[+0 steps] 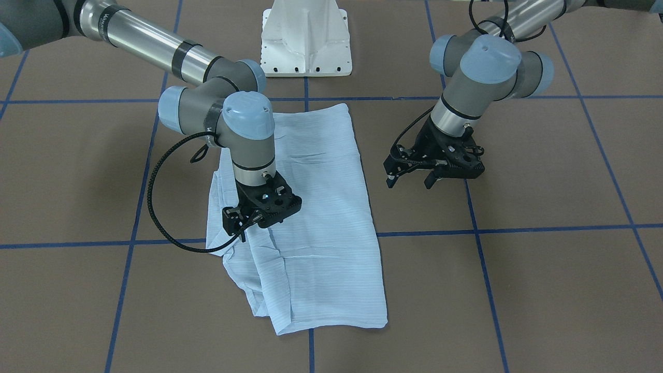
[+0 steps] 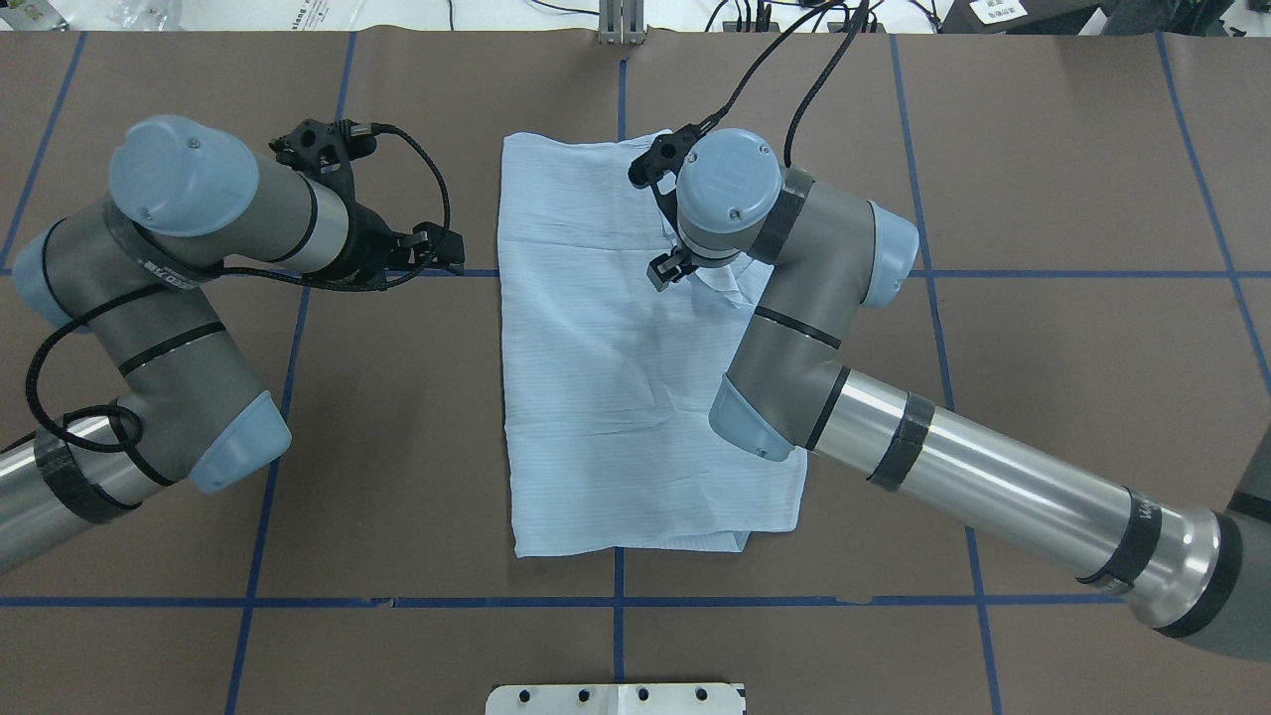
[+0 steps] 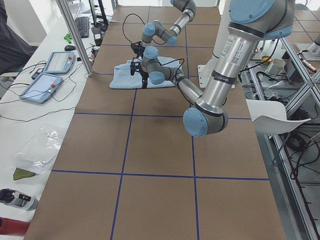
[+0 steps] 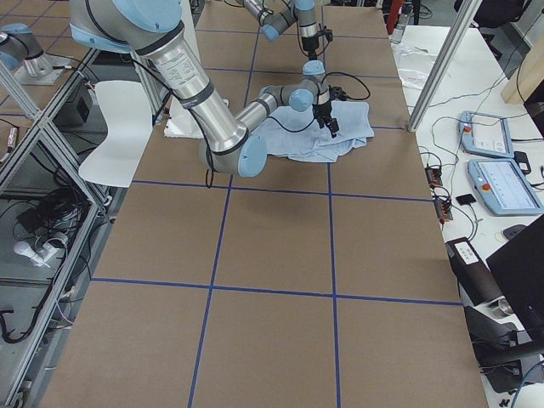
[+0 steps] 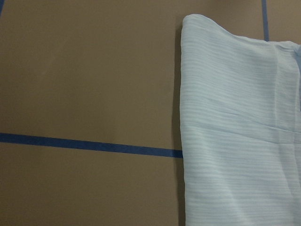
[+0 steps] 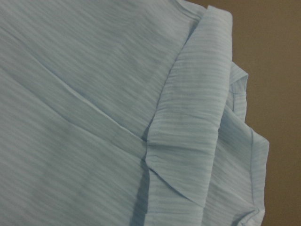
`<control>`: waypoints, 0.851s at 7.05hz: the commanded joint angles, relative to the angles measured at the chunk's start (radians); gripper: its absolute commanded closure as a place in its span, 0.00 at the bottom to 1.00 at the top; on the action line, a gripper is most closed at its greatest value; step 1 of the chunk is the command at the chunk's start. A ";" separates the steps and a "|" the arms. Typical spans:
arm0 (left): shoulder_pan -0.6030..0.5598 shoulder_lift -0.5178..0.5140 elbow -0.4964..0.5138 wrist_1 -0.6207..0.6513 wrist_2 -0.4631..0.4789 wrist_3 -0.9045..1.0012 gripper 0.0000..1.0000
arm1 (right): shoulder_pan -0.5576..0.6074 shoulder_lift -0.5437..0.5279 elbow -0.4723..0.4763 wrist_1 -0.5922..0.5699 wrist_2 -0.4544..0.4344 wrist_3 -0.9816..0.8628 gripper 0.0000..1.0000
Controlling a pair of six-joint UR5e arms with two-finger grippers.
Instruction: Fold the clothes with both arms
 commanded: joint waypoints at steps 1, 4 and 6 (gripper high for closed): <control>0.000 0.001 -0.001 -0.001 0.000 -0.001 0.00 | -0.014 -0.021 -0.014 -0.001 -0.005 -0.003 0.00; 0.003 0.002 0.000 -0.001 0.000 0.001 0.00 | 0.023 -0.041 -0.024 -0.001 -0.002 -0.016 0.00; 0.003 -0.001 0.002 -0.001 0.000 0.002 0.00 | 0.085 -0.079 -0.024 0.001 0.013 -0.061 0.00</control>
